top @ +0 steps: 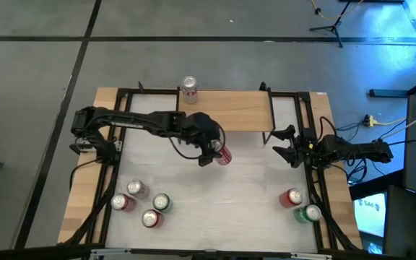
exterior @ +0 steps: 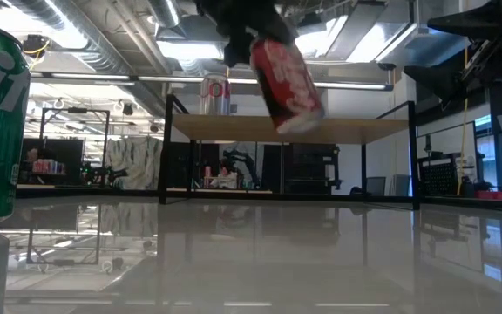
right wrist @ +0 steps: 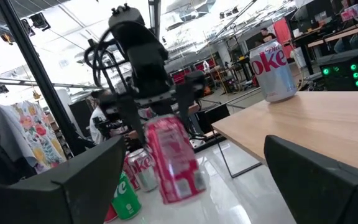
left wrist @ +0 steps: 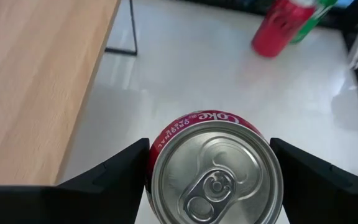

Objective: Place canned beverage on shelf
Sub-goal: Put the top red-white soda can on the shelf

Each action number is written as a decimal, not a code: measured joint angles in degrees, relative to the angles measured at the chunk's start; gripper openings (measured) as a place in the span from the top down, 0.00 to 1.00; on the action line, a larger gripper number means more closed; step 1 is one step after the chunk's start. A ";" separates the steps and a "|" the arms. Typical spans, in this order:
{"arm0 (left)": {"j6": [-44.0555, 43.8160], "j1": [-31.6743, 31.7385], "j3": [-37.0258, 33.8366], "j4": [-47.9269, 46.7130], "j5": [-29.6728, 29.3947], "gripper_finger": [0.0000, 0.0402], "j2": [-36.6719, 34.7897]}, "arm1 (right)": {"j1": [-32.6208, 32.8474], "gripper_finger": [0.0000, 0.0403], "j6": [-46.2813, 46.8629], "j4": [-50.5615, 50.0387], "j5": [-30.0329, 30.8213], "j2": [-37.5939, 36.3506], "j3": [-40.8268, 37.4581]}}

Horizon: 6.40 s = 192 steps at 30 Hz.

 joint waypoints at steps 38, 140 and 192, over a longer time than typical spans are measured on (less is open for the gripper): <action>2.43 -2.71 -0.13 -11.22 -2.18 0.30 9.12 | 0.00 0.05 -0.44 -1.70 0.09 0.07 -0.04; -2.90 -12.81 -35.76 7.95 -28.50 0.04 -42.18 | 0.03 0.05 -21.85 -32.04 -11.50 85.35 70.69; -4.36 -13.96 -36.24 8.83 -28.30 0.04 -42.05 | -3.03 0.05 -25.75 -29.94 -16.46 106.97 71.97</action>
